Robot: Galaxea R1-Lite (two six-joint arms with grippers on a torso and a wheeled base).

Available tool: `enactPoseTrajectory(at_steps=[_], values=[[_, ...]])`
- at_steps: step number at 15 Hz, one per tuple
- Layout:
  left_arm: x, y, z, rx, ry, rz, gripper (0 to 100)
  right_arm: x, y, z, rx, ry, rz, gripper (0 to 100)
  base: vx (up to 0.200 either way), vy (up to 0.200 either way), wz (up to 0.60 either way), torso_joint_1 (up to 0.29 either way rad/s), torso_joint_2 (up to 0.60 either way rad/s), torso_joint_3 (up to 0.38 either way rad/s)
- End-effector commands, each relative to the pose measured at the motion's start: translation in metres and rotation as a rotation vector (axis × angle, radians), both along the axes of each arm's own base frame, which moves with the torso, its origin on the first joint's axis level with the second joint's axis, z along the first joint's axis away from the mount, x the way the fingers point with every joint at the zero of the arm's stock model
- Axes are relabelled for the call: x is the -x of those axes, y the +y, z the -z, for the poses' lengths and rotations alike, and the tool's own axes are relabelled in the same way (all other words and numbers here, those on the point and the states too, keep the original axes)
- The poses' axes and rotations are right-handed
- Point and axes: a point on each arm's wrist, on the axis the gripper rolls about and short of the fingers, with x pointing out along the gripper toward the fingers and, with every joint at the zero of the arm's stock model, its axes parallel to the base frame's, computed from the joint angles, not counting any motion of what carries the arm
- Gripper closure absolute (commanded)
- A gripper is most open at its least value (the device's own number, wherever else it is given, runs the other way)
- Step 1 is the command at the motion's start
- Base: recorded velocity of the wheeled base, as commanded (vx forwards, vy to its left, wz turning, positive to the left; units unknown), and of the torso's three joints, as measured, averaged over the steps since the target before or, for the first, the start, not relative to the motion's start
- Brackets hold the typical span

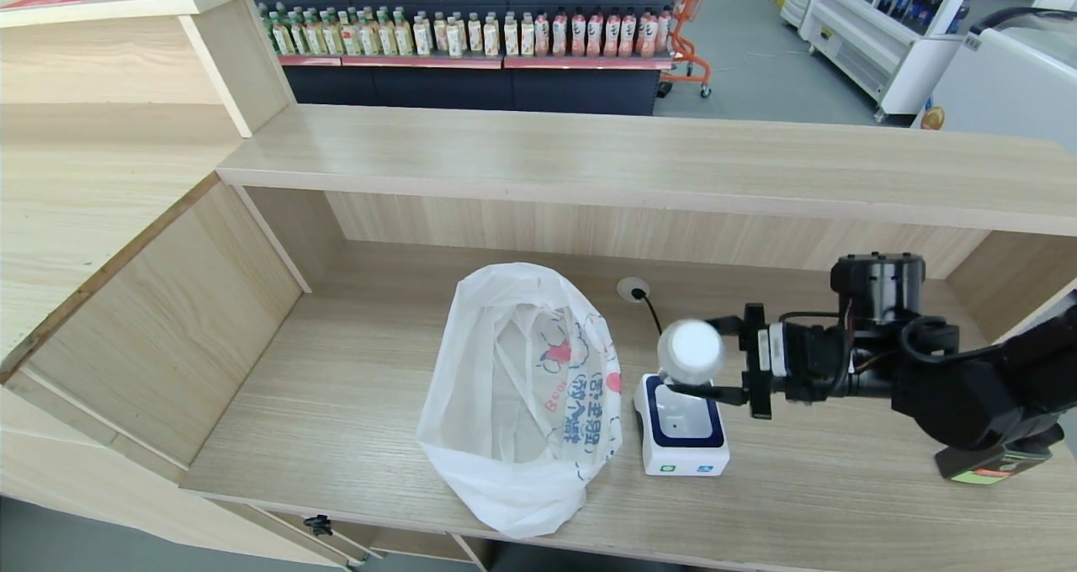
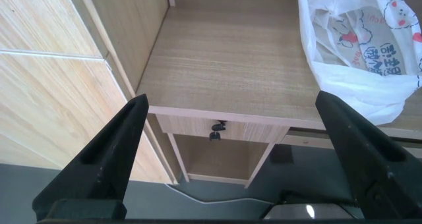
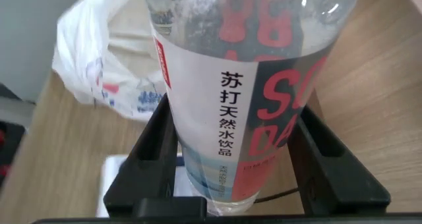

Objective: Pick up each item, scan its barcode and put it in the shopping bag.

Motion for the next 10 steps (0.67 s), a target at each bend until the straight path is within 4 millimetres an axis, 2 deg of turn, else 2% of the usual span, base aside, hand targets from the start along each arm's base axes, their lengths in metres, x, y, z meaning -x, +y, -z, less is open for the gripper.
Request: enactPoseTrajectory(at_steps=[1, 3, 8, 10], values=[[0.000, 0.000, 0.000, -0.001, 0.000, 0.000, 0, 0.044, 0.021, -0.091, -0.190, 0.087, 0.053, 100, 0.000, 0.000, 0.00, 0.000, 0.00, 0.000], [0.000, 0.000, 0.000, -0.001, 0.000, 0.000, 0, 0.046, 0.023, -0.104, -0.334, 0.254, 0.163, 100, 0.000, 0.000, 0.00, 0.000, 0.00, 0.000], [0.000, 0.000, 0.000, 0.001, 0.000, 0.000, 0, 0.021, 0.028, -0.074, -0.666, 0.586, 0.395, 100, 0.000, 0.000, 0.00, 0.000, 0.00, 0.000], [0.000, 0.000, 0.000, -0.001, 0.000, 0.000, 0, 0.017, 0.030, -0.060, -0.656, 0.648, 0.413, 100, 0.000, 0.000, 0.00, 0.000, 0.00, 0.000]])
